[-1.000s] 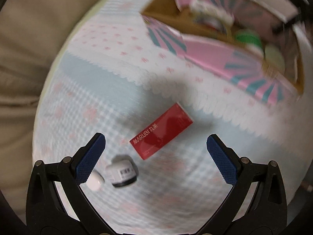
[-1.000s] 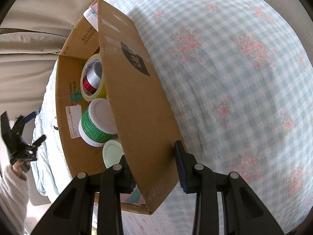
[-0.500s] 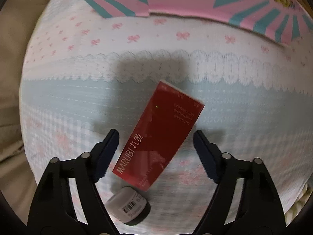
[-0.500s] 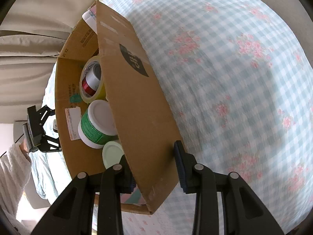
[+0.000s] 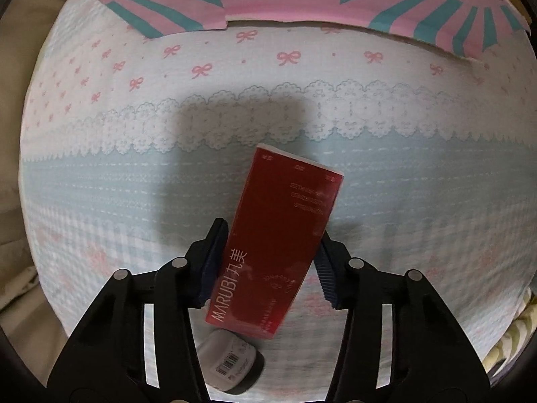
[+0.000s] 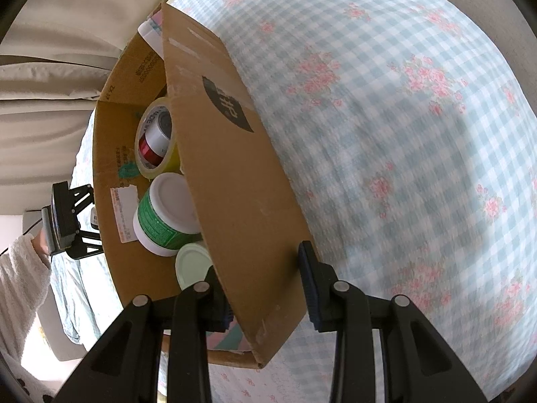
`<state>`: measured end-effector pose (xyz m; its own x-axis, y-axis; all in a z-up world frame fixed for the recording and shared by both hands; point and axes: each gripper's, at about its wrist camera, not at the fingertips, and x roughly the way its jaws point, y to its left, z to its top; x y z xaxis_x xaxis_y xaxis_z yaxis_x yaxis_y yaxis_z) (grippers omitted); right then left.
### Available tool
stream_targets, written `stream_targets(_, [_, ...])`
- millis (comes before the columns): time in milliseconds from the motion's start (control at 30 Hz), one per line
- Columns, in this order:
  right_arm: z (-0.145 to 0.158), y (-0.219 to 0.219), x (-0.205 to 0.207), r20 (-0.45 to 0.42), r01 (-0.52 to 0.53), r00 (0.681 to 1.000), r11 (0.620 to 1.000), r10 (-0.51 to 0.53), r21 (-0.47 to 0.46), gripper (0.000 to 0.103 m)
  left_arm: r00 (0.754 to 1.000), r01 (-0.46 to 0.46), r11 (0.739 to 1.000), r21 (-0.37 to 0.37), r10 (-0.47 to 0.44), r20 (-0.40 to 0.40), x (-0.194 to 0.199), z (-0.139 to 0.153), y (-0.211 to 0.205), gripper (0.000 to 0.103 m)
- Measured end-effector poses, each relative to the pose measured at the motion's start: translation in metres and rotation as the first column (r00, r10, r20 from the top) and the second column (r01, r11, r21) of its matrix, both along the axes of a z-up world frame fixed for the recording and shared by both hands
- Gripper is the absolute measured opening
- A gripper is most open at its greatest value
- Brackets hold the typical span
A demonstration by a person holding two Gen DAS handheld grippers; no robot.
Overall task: Organize rigid objects
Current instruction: 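Carry the red MARUBI box with the left gripper into the box and release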
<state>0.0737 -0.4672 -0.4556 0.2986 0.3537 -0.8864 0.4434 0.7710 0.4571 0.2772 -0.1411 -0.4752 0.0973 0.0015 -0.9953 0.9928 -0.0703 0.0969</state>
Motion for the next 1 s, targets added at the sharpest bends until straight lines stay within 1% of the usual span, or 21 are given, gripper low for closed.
stream_targets(67, [0.0,0.0,0.0,0.001,0.001,1.0,1.0,-0.001,-0.001,0.031,0.999,-0.042,0.999,-0.01,0.041,-0.026,0.002,0.003,-0.004,0.042])
stream_targets(167, [-0.001,0.0,-0.001,0.001,0.001,1.0,1.0,-0.001,-0.001,0.031,0.99,-0.13,0.991,-0.038,0.127,-0.067,0.004,0.013,-0.002,0.041])
stream_targets(233, [-0.001,0.0,-0.001,0.0,0.002,1.0,1.0,-0.002,-0.001,0.031,0.973,-0.214,0.975,-0.062,0.206,-0.107,0.008,0.022,0.001,0.04])
stream_targets(267, [-0.001,0.0,-0.001,0.001,0.002,1.0,1.0,-0.002,-0.001,0.031,0.96,-0.26,0.963,-0.075,0.249,-0.129,0.01,0.026,0.003,0.039])
stream_targets(333, [-0.001,0.0,-0.001,0.001,0.003,1.0,1.0,-0.003,0.001,0.031,0.923,-0.362,0.927,-0.099,0.342,-0.177,0.018,0.036,0.009,0.038])
stream_targets(367, [-0.001,0.0,-0.002,0.002,0.004,1.0,1.0,-0.004,0.001,0.031,0.898,-0.416,0.903,-0.11,0.389,-0.204,0.022,0.041,0.012,0.038])
stream_targets(400, [-0.001,0.0,-0.002,0.003,0.003,1.0,1.0,-0.003,0.001,0.031,0.854,-0.495,0.86,-0.122,0.457,-0.25,0.026,0.048,0.018,0.038])
stream_targets(433, [-0.001,0.0,-0.002,0.003,0.002,1.0,1.0,-0.002,0.001,0.031,0.82,-0.547,0.827,-0.131,0.497,-0.285,0.028,0.053,0.023,0.038])
stream_targets(467, [-0.001,0.001,-0.003,0.003,0.002,1.0,1.0,-0.002,0.001,0.031,0.798,-0.578,0.804,-0.139,0.52,-0.305,0.031,0.057,0.028,0.038])
stream_targets(500, [-0.001,0.0,-0.003,0.003,0.0,1.0,1.0,0.0,0.002,0.031,0.77,-0.616,0.772,-0.152,0.55,-0.324,0.032,0.063,0.033,0.038])
stream_targets(533, [0.0,0.0,-0.003,0.003,-0.002,1.0,1.0,0.002,0.002,0.031,0.749,-0.643,0.748,-0.163,0.571,-0.335,0.032,0.068,0.035,0.038])
stream_targets(567, [0.0,0.0,-0.003,0.002,-0.003,1.0,1.0,0.003,0.002,0.031,0.712,-0.687,0.706,-0.173,0.605,-0.356,0.033,0.074,0.039,0.038])
stream_targets(633, [0.0,0.001,-0.003,-0.001,-0.006,1.0,1.0,0.006,0.002,0.031,0.661,-0.739,0.649,-0.18,0.646,-0.382,0.029,0.083,0.045,0.038])
stream_targets(667, [0.0,0.001,-0.002,-0.001,-0.009,1.0,1.0,0.009,0.001,0.031,0.635,-0.764,0.616,-0.192,0.664,-0.395,0.025,0.09,0.047,0.038])
stream_targets(700, [0.001,0.001,-0.002,-0.003,-0.011,1.0,1.0,0.011,0.002,0.031,0.618,-0.78,0.589,-0.211,0.673,-0.406,0.023,0.099,0.049,0.038])
stream_targets(767, [0.001,0.002,0.0,-0.006,-0.017,1.0,1.0,0.017,0.002,0.031,0.608,-0.792,0.555,-0.254,0.681,-0.407,0.021,0.113,0.053,0.038])
stream_targets(833, [0.001,0.002,0.002,-0.007,-0.023,1.0,1.0,0.023,0.004,0.031,0.594,-0.805,0.511,-0.302,0.688,-0.417,0.017,0.14,0.049,0.038])
stream_targets(867, [0.001,0.003,0.003,-0.008,-0.027,1.0,1.0,0.027,0.005,0.031,0.588,-0.809,0.497,-0.315,0.691,-0.42,0.015,0.146,0.044,0.038])
stream_targets(900, [0.001,0.003,0.004,-0.009,-0.033,0.999,0.999,0.033,0.005,0.031,0.581,-0.814,0.477,-0.333,0.695,-0.423,0.013,0.159,0.039,0.038])
stream_targets(967, [0.001,0.003,0.006,-0.012,-0.04,0.999,0.999,0.04,0.006,0.031,0.573,-0.817,0.449,-0.362,0.706,-0.417,0.008,0.181,0.025,0.038])
stream_targets(1000, [0.001,0.003,0.007,-0.013,-0.044,0.999,0.999,0.044,0.007,0.031,0.571,-0.817,0.438,-0.376,0.708,-0.416,0.006,0.185,0.011,0.038])
